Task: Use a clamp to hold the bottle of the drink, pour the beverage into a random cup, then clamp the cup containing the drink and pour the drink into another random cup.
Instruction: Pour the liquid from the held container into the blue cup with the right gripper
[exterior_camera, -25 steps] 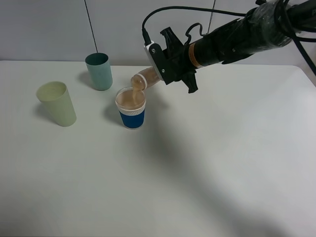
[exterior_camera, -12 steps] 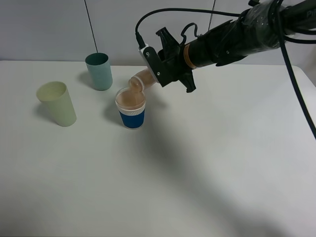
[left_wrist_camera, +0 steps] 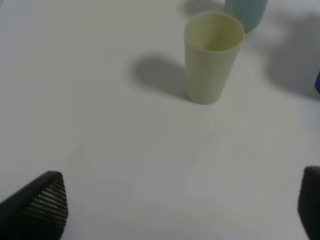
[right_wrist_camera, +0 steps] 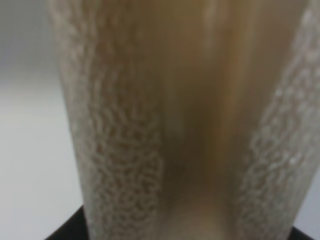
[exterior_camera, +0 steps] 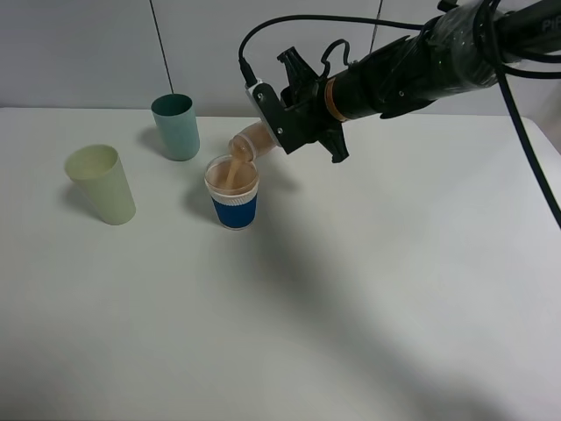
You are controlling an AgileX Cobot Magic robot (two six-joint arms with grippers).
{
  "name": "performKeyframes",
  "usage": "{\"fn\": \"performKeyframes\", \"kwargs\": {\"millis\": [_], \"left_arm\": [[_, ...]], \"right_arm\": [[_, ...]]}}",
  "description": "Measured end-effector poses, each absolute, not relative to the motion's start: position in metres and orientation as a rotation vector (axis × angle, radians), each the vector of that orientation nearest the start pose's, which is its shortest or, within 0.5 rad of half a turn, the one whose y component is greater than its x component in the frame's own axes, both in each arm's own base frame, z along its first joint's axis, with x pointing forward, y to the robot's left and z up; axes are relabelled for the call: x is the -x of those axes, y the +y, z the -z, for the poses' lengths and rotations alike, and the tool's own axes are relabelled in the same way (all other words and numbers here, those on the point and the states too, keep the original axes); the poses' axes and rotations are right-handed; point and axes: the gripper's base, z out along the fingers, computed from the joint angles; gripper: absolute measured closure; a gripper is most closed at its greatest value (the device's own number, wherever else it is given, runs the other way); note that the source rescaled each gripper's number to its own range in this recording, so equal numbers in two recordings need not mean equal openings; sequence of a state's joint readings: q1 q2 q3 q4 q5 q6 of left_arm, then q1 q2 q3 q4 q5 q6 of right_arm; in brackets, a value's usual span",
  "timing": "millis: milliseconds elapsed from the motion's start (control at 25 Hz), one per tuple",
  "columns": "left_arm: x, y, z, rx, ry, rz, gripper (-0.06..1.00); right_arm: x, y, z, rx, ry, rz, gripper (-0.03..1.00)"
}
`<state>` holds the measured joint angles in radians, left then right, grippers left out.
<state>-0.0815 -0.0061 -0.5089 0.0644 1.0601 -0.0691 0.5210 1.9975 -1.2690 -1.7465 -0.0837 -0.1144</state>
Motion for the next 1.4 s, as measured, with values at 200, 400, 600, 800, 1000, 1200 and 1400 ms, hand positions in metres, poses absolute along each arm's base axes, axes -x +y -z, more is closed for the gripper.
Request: {"fn": "performKeyframes", "kwargs": {"millis": [200, 400, 600, 800, 1000, 1200, 1400], "left_arm": [[0.0065, 0.0057, -0.2799, -0.009, 2.027, 0.018, 0.17], [0.0065, 0.0057, -0.2799, -0.009, 2.027, 0.018, 0.17], [0.0065, 0.0057, -0.2799, -0.009, 2.027, 0.018, 0.17], [0.0065, 0.0057, -0.2799, -0.009, 2.027, 0.018, 0.17], [0.0065, 0.0057, -0.2799, -0.009, 2.027, 0.018, 0.17], [0.0065, 0.0057, -0.2799, -0.009, 2.027, 0.018, 0.17], [0.0065, 0.0057, -0.2799, -0.009, 2.027, 0.018, 0.17]], "right_arm": [[-0.3761, 0.2243, -0.1781, 2.151, 0.808, 0.633, 0.95], [-0.3753, 0.2237, -0.1852, 2.151, 0.776, 0.658, 0.95], [-0.3753, 0.2237, -0.1852, 2.156, 0.766, 0.662, 0.95], [-0.3753, 0.2237, -0.1852, 2.176, 0.724, 0.683, 0.95], [-0.3749, 0.2252, -0.1855, 2.182, 0.722, 0.716, 0.95], [-0.3741, 0.2269, -0.1857, 2.184, 0.722, 0.730, 0.95], [-0.3731, 0.2287, -0.1858, 2.185, 0.721, 0.738, 0.95]]}}
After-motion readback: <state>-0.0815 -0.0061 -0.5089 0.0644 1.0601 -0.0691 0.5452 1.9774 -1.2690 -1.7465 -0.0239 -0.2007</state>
